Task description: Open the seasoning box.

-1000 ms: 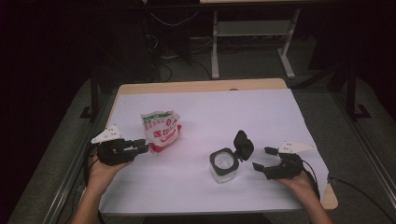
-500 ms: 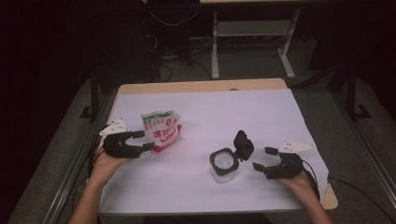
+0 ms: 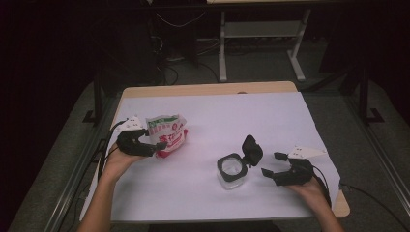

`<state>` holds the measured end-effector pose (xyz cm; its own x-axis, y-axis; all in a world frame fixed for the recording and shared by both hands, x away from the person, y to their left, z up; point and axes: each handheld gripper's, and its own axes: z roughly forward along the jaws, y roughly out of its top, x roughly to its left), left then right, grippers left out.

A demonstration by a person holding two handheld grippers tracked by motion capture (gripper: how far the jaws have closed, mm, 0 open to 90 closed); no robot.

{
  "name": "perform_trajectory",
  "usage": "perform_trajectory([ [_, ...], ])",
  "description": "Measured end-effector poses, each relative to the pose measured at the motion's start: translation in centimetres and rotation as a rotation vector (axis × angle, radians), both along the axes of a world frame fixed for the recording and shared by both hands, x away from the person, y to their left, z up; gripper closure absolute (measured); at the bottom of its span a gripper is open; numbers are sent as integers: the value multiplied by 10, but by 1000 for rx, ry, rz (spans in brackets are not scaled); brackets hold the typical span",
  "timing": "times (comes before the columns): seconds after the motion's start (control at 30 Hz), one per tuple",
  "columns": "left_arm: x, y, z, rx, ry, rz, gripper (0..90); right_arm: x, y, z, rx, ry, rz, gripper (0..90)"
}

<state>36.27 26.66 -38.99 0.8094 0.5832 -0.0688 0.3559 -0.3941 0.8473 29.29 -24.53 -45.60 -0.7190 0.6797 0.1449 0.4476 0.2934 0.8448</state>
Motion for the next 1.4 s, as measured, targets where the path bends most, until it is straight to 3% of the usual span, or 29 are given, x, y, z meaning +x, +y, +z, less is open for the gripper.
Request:
perform_trajectory([
  [0.43,-1,1,1,-54,-14,8,432,0,1,0,1,4,5,140],
  [0.6,-1,-1,0,-46,-14,3,482,0,1,0,1,6,5,140],
  [0.7,0,-5,-5,-16,-9,-2,488,0,1,0,1,7,6,140],
  [0.83,0,-5,-4,-41,-14,4,547,0,1,0,1,7,7,140],
  [0.93,-1,-4,-4,-36,-17,5,612,0,1,0,1,7,7,140],
  [1.4,0,-8,-11,-9,-18,-2,757,0,1,0,-1,6,6,140],
])
